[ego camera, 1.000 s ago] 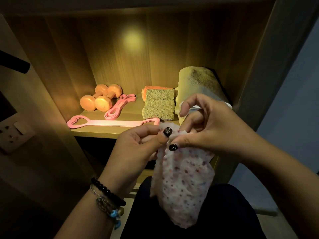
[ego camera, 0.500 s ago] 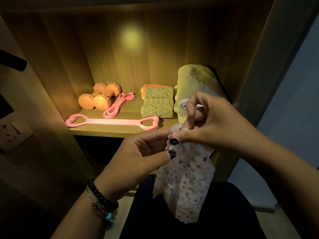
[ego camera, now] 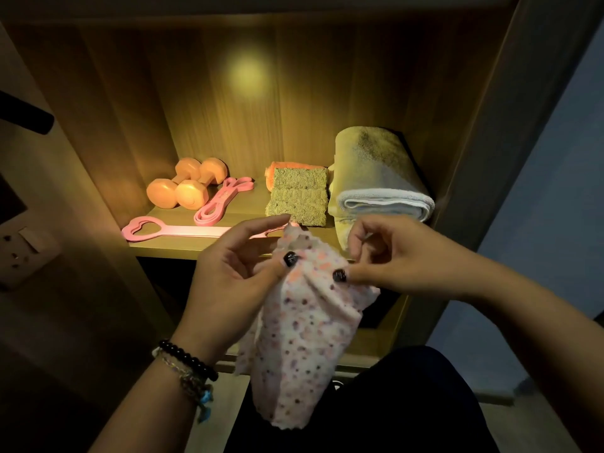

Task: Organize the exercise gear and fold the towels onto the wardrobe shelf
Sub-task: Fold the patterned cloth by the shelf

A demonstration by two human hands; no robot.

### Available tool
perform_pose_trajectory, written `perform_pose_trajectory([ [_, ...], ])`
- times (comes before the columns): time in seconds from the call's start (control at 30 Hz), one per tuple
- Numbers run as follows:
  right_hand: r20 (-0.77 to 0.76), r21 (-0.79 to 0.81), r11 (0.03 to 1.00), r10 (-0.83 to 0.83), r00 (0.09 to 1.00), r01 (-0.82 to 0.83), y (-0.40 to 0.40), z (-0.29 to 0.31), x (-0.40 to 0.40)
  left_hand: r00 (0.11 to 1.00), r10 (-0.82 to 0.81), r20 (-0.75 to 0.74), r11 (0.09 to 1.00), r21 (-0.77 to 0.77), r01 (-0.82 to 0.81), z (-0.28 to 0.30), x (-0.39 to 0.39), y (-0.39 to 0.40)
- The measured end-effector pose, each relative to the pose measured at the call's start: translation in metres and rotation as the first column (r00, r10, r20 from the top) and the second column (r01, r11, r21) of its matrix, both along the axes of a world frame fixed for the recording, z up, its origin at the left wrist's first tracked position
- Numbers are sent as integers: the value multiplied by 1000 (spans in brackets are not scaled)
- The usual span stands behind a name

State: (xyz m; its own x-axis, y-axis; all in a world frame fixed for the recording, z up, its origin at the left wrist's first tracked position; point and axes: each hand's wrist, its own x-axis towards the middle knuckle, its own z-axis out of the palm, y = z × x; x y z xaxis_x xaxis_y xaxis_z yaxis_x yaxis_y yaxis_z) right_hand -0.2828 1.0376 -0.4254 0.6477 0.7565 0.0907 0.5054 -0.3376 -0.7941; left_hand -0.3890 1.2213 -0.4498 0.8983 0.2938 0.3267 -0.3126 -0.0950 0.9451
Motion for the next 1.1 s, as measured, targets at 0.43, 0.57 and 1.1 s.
perform_pose_trajectory([
  [0.43,309,-92,994,79,948,-53,11,18,10,976,-44,-215,996,-85,27,-1,0,20],
  [0.57,203,-42,989,146,968,-140,10,22,6,941,-209,-266,918,-386,95,-1,1,21],
  [1.1,276,-68,995,92,957,-76,3,18,8,922,-218,-320,879,-474,43,-9,8,15],
])
